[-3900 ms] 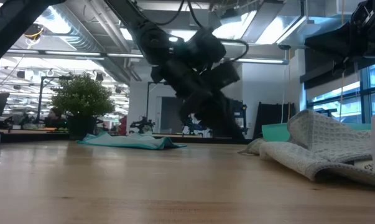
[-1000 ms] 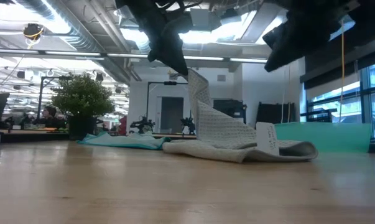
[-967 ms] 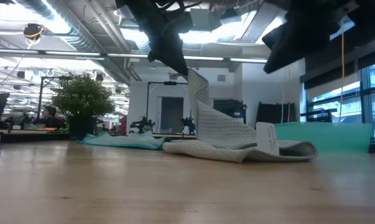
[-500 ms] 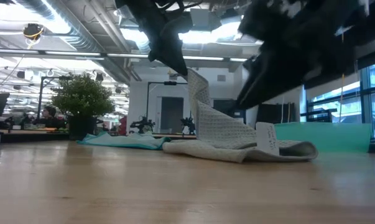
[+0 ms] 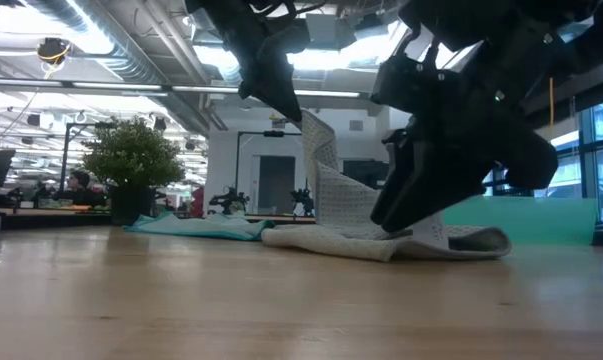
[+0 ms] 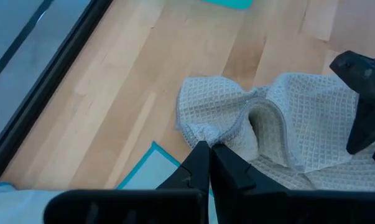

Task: Roll microfiber towels into tight, uniform cylinder then place into a basket
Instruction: Fold the gray towel

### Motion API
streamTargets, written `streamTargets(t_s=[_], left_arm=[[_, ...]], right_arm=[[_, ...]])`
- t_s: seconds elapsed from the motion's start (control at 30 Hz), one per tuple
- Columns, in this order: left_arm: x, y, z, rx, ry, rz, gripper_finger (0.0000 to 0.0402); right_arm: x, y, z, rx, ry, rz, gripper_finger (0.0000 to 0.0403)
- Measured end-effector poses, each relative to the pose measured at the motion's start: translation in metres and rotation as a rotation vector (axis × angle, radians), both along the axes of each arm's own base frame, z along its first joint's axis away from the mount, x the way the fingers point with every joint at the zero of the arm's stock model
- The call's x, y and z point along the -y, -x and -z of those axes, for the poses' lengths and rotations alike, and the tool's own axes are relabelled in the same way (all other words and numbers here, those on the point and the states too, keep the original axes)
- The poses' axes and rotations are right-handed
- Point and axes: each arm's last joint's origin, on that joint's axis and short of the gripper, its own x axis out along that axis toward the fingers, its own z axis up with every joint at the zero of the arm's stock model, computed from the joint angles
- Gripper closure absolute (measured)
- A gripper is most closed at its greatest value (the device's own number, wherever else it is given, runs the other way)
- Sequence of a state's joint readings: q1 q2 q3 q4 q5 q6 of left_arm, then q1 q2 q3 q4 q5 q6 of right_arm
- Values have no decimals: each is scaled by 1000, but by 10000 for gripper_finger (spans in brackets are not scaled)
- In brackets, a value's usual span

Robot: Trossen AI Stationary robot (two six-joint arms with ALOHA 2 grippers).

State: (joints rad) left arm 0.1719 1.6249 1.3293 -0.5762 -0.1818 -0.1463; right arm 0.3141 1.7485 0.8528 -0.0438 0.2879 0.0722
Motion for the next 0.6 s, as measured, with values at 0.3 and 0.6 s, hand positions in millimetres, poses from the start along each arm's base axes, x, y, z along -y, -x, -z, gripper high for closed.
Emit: streamTargets(t_s=[0.3, 0.6], left_arm=[[0, 0, 0, 0, 0, 0, 401], [0, 0, 0, 0, 0, 0, 401]], right_arm=[[3, 4, 3, -43, 66, 23, 242], [2, 4, 11, -74, 112, -9, 242]])
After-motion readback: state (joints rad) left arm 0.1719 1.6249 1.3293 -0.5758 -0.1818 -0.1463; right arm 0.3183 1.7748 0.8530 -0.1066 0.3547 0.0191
